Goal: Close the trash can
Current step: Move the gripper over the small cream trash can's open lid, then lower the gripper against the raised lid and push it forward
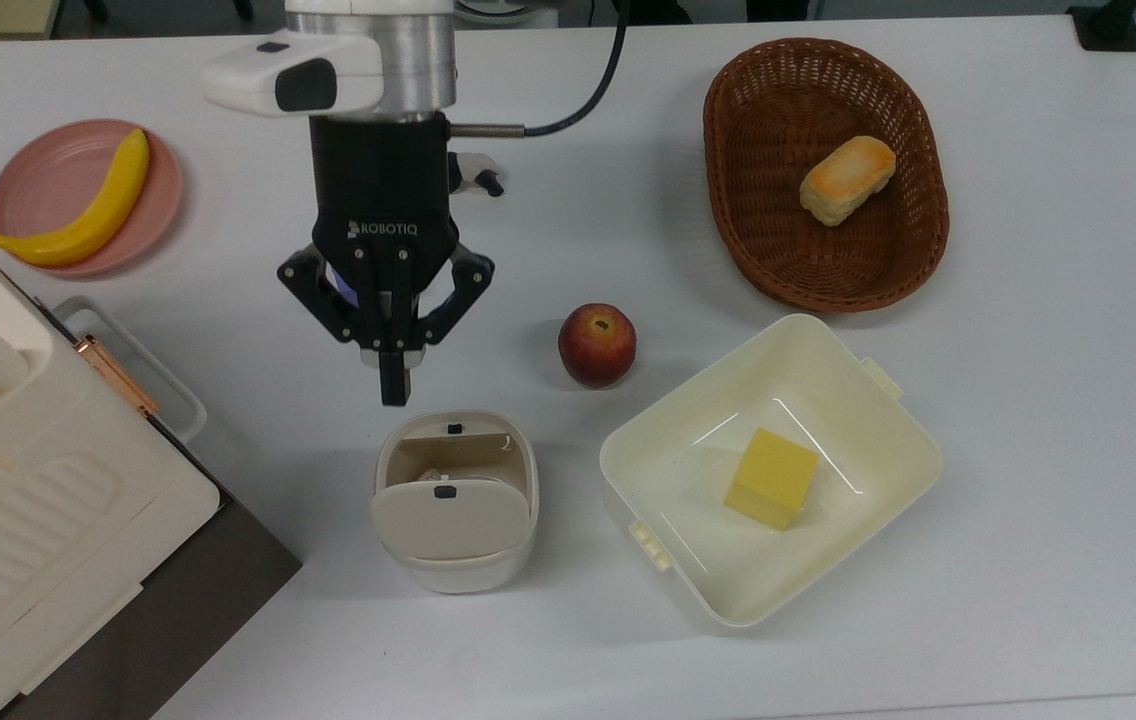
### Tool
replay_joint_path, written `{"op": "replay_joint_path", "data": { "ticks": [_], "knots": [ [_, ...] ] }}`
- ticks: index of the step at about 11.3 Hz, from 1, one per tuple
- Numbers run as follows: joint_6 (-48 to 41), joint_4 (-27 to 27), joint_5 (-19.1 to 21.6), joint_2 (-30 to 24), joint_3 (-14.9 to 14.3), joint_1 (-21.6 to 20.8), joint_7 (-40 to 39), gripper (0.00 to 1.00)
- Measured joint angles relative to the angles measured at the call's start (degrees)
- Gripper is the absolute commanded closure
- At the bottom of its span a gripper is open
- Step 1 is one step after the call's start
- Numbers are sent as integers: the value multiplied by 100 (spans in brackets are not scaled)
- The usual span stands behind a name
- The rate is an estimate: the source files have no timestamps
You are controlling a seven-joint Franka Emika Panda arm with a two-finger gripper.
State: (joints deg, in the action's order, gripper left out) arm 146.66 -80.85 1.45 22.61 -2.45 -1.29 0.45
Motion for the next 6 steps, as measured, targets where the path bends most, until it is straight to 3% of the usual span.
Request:
{"op": "replay_joint_path", "data": {
  "ticks": [6],
  "knots": [
    [721, 122, -1, 402, 0, -22, 0, 100]
  ]
}}
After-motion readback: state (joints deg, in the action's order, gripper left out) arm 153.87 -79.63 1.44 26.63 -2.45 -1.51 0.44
